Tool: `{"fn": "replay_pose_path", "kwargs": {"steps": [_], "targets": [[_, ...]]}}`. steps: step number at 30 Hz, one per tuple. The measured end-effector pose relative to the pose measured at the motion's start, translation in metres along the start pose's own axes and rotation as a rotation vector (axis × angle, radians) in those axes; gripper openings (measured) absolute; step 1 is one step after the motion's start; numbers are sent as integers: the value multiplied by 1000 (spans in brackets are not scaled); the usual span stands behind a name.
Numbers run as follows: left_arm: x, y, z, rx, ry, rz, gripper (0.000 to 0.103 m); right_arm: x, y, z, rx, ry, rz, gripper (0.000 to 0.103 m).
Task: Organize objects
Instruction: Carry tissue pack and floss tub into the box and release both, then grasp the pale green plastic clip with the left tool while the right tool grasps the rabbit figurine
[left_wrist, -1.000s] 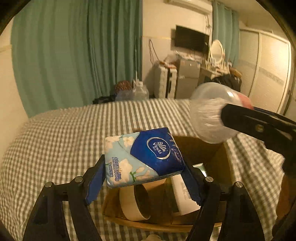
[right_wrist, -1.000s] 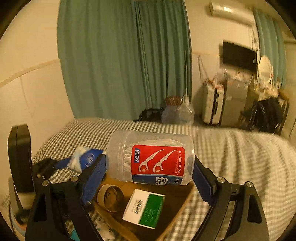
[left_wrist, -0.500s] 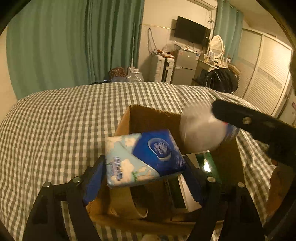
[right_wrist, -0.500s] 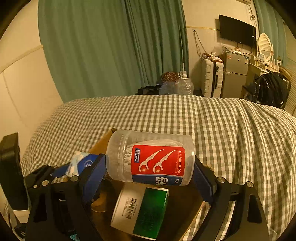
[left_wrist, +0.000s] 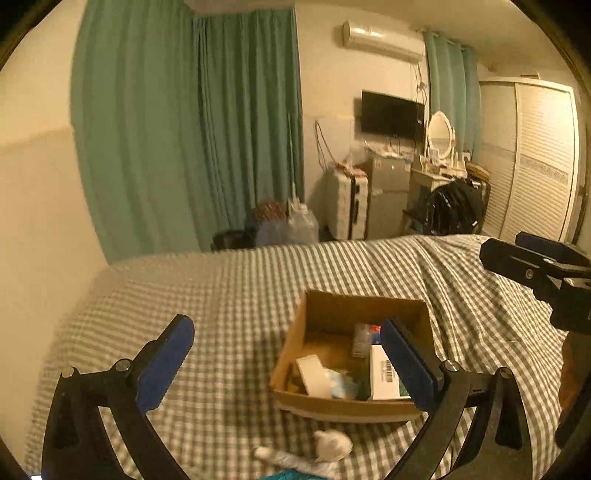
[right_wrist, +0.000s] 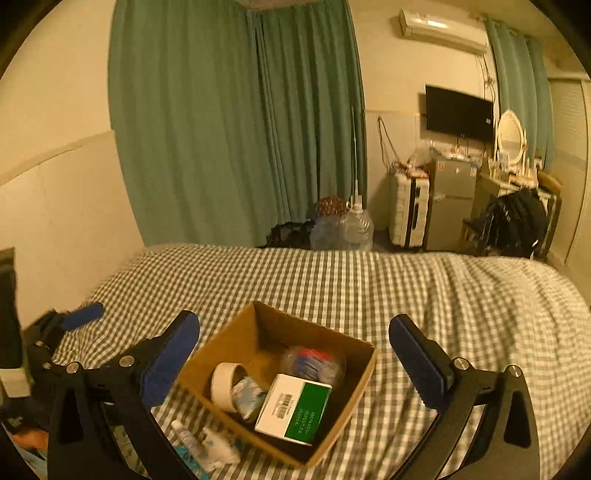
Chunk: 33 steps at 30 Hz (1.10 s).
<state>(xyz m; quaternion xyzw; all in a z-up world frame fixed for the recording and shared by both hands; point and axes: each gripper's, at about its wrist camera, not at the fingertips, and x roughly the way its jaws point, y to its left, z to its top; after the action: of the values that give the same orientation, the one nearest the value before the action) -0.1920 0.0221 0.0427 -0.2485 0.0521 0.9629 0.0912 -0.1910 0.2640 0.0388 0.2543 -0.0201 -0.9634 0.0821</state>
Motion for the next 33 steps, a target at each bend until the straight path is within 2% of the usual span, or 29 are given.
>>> {"fn": "replay_pose_path", "kwargs": {"steps": [6, 11, 16, 19, 24, 28, 33], "targets": [[-60, 18, -16, -6, -41, 68, 103, -64, 28, 4, -48, -48, 26, 103], [-73, 31, -58, -75, -17, 142, 103, -82, 52, -20, -98, -41, 75, 103], [-50, 54, -114, -193, 53, 235, 103, -70, 65, -70, -151, -17, 120, 103], [-20, 63, -155, -209, 123, 306, 103, -43, 70, -107, -158, 28, 136, 103], [20, 70, -213, -244, 280, 309, 103, 11, 65, -169, -153, 139, 132, 103], [40, 71, -223, -235, 360, 325, 103, 41, 62, -204, -179, 238, 117, 103], [72, 79, -230, -276, 427, 350, 103, 47, 60, -210, -174, 250, 125, 103]]}}
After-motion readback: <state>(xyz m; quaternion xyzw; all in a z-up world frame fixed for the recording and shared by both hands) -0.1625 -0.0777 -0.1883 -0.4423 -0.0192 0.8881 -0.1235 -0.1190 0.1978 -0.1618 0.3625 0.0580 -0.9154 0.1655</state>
